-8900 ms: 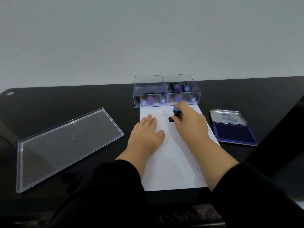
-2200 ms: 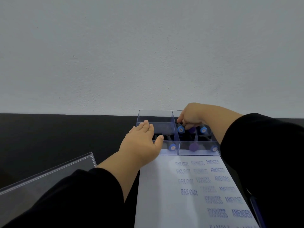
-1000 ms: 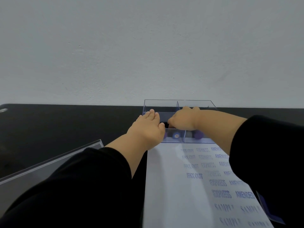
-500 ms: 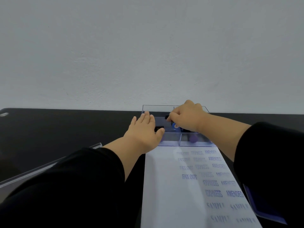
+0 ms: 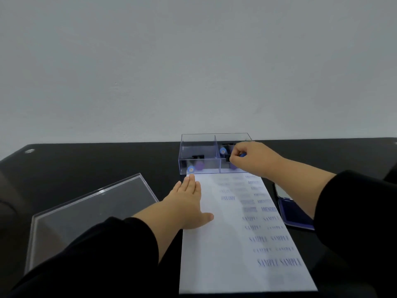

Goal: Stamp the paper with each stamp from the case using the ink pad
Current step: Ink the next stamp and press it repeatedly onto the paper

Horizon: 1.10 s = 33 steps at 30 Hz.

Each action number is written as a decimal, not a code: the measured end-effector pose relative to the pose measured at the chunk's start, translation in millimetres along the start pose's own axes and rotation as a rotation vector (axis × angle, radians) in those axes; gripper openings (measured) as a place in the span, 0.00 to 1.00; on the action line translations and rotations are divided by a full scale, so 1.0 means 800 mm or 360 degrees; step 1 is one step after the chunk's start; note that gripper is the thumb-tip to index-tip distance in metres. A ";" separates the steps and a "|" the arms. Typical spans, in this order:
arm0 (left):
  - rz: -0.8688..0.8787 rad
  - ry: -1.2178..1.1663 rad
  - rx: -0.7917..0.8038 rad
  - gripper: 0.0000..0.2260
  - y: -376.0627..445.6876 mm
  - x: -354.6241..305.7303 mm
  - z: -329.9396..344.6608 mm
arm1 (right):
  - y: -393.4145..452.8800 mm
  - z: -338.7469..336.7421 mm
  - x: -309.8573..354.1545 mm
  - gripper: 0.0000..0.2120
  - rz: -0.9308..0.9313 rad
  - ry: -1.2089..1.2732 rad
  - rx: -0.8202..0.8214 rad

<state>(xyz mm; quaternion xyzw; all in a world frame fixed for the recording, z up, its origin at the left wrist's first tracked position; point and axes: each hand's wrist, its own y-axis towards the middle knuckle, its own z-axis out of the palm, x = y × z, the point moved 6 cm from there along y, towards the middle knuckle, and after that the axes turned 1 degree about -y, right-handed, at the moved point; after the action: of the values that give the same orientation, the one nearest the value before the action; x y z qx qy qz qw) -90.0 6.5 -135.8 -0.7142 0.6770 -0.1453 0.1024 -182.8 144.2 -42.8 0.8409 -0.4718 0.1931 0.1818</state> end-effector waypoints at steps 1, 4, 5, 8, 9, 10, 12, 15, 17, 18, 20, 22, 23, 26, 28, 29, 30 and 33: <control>0.0006 -0.0007 0.0023 0.39 -0.008 -0.005 0.005 | -0.011 -0.001 -0.001 0.06 0.0014 -0.0036 0.0042; 0.0038 -0.0060 0.0064 0.35 -0.026 -0.020 0.020 | -0.042 -0.002 -0.004 0.06 0.0061 -0.0152 0.0191; 0.0047 -0.0089 0.0067 0.34 -0.029 -0.023 0.023 | -0.049 -0.004 -0.006 0.06 0.0078 -0.0180 0.0218; 0.0065 -0.0216 0.0077 0.30 -0.041 -0.036 0.033 | -0.073 -0.016 -0.012 0.05 0.0131 -0.0249 0.0249; 0.0061 -0.0259 0.0063 0.29 -0.043 -0.037 0.037 | -0.078 -0.020 -0.015 0.05 0.0150 -0.0258 0.0249; 0.0053 -0.0299 0.0035 0.29 -0.045 -0.037 0.041 | -0.082 -0.025 -0.019 0.05 0.0170 -0.0260 0.0244; 0.0047 -0.0376 -0.0047 0.28 -0.050 -0.037 0.048 | -0.093 -0.034 -0.029 0.04 0.0222 -0.0259 0.0222; 0.0043 -0.0439 -0.0194 0.27 -0.056 -0.036 0.056 | -0.109 -0.049 -0.048 0.05 0.0315 -0.0260 0.0134; 0.0036 -0.0461 -0.0279 0.27 -0.059 -0.036 0.059 | -0.119 -0.056 -0.062 0.04 0.0393 -0.0244 0.0056; 0.0028 -0.0467 -0.0311 0.27 -0.060 -0.036 0.059 | -0.124 -0.058 -0.069 0.04 0.0427 -0.0231 0.0020; 0.0017 -0.0484 -0.0346 0.26 -0.060 -0.035 0.059 | -0.130 -0.060 -0.080 0.04 0.0493 -0.0194 -0.0031; 0.0013 -0.0503 -0.0354 0.26 -0.059 -0.034 0.060 | -0.136 -0.057 -0.091 0.09 0.0548 -0.0174 -0.0052; 0.0012 -0.0512 -0.0352 0.26 -0.058 -0.034 0.061 | -0.138 -0.055 -0.095 0.12 0.0556 -0.0181 -0.0064; 0.0016 -0.0533 -0.0351 0.26 -0.056 -0.035 0.062 | -0.139 -0.052 -0.105 0.17 0.0566 -0.0130 -0.0179; 0.0017 -0.0545 -0.0350 0.26 -0.056 -0.034 0.061 | -0.140 -0.052 -0.110 0.15 0.0595 -0.0070 -0.0278; 0.0017 -0.0547 -0.0350 0.26 -0.056 -0.033 0.060 | -0.140 -0.053 -0.112 0.14 0.0613 -0.0071 -0.0308; 0.0018 -0.0550 -0.0349 0.26 -0.057 -0.033 0.059 | -0.141 -0.052 -0.113 0.13 0.0623 -0.0086 -0.0323; 0.0020 -0.0571 -0.0350 0.27 -0.056 -0.033 0.060 | -0.141 -0.048 -0.115 0.13 0.0629 -0.0122 -0.0357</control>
<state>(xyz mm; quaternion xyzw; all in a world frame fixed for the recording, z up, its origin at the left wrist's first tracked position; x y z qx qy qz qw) -32.5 32.8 -166.9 -0.7313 0.6641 0.0596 0.1436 -135.6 284.6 -69.0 0.7133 -0.6525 0.1391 0.2147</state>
